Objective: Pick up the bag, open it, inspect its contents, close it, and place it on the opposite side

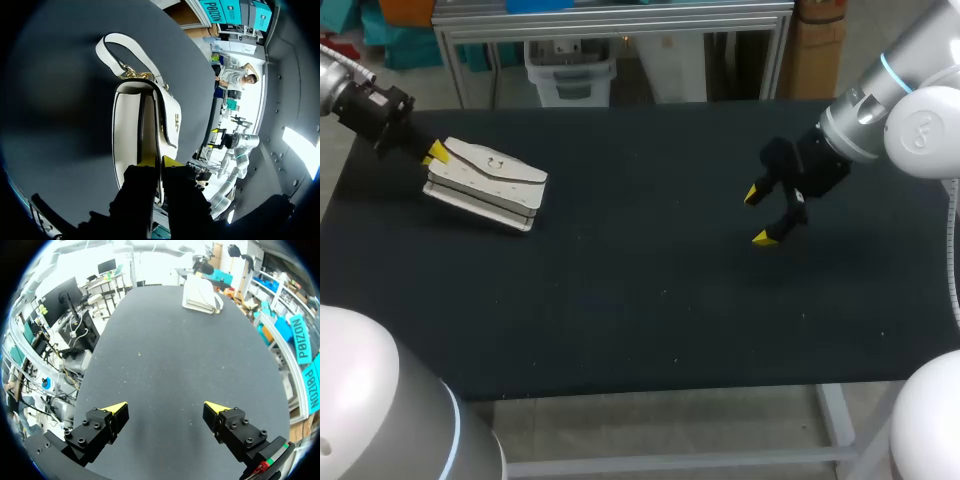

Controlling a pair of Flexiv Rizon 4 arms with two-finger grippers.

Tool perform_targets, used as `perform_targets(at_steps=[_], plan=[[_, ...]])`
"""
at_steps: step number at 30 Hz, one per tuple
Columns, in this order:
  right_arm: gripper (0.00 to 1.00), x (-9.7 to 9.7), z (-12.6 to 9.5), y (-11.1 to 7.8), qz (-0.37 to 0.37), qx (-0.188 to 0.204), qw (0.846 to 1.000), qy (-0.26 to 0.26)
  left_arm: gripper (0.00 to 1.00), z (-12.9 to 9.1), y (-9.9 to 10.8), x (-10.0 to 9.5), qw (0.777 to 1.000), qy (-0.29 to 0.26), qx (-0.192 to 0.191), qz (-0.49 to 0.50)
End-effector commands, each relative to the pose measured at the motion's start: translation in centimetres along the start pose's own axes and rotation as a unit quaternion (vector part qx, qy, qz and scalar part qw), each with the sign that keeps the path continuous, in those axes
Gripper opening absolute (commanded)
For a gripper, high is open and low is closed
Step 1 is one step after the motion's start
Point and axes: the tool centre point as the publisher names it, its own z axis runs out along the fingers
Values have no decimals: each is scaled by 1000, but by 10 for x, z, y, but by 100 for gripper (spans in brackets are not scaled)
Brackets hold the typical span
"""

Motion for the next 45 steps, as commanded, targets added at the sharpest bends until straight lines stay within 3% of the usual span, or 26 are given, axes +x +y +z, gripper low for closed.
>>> perform_targets(at_steps=[1, 14, 23, 27, 45], plan=[[100, 0, 0, 0, -1, -1, 1000, 1, 0, 19, 5, 8, 1000, 15, 21, -1], [100, 0, 0, 0, -1, -1, 1000, 1, 0, 58, 21, 43, 993, 96, 68, -25], [100, 0, 0, 0, -1, -1, 1000, 1, 0, 103, 39, 69, 982, 120, 142, -24], [100, 0, 0, 0, -1, -1, 1000, 1, 0, 119, 44, 75, 973, 111, 196, -44], [100, 0, 0, 0, -1, -1, 1000, 1, 0, 119, 44, 75, 973, 111, 196, -44]])
